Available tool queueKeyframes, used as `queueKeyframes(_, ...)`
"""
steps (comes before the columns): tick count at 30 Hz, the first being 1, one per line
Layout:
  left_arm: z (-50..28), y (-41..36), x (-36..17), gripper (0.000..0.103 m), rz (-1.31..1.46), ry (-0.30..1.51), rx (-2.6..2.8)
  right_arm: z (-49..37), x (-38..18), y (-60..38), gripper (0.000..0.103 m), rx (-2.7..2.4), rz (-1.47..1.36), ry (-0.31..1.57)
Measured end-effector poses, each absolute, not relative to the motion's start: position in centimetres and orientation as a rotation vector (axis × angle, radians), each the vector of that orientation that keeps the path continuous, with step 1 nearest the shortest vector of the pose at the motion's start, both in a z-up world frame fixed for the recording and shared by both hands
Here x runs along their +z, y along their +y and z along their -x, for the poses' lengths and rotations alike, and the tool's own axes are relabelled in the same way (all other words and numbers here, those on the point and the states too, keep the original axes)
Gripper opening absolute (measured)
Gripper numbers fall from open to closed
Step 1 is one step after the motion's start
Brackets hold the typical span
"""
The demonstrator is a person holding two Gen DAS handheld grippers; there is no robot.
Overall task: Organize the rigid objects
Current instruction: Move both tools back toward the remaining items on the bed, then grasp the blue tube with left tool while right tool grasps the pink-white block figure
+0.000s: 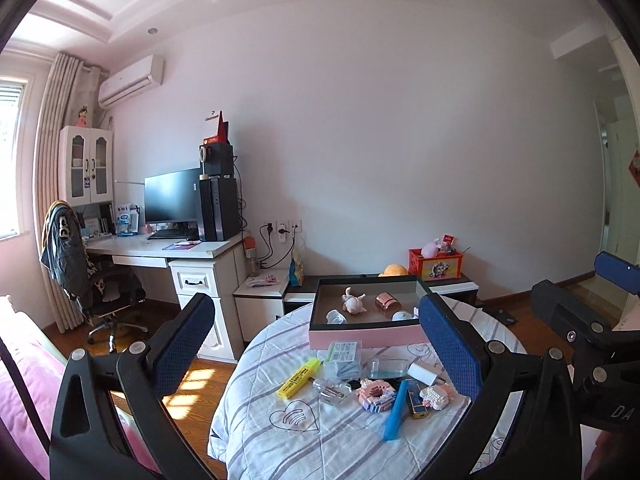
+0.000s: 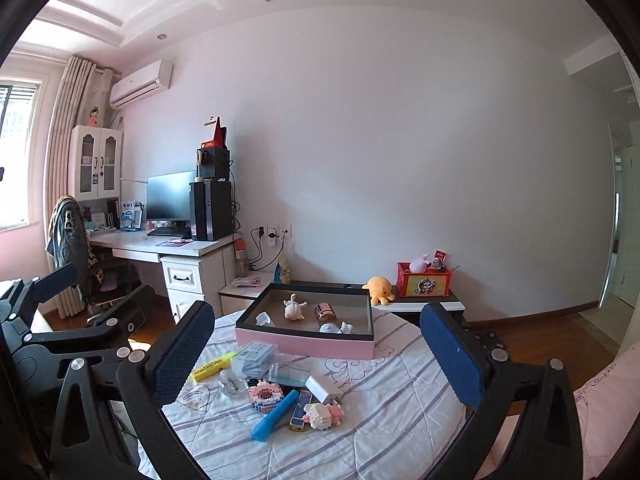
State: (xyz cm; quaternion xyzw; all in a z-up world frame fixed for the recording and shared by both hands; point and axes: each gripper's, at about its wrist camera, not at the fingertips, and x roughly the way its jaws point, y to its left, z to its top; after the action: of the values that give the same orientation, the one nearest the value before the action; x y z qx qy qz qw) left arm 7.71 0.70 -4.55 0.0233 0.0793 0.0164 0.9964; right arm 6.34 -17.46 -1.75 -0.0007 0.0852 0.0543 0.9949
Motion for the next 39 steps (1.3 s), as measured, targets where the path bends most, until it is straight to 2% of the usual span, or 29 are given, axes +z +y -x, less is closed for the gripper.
queueKeyframes(11,-8.5,0.2,-5.4,0.103,-0.040,0.173,-0.004,-6.2,-2.6,-17.8,0.103,0.099,-0.002,0.182)
queueKeyframes(19,-11.8,0.0,-7.8,0.103,-0.032,0.277,-0.052,-8.5,-4.6,-18.3,0.103,0.092,-0.014,0.255)
queueKeyframes(26,-15.4,-1.1,-12.1,0.103,-0.064,0.418,-0.083,-11.9,-8.1,-19.4,0.103,0.080,-0.027,0.363)
queueKeyframes(35,-20.2,-3.6,-19.9,0.103,-0.104,0.657,-0.126,-16.8,-15.9,-22.2,0.103,0.047,-0.063,0.585)
queueKeyframes(39,-21.8,-4.5,-22.4,0.096,-0.113,0.727,-0.148,-18.4,-18.8,-23.0,0.103,0.042,-0.073,0.664)
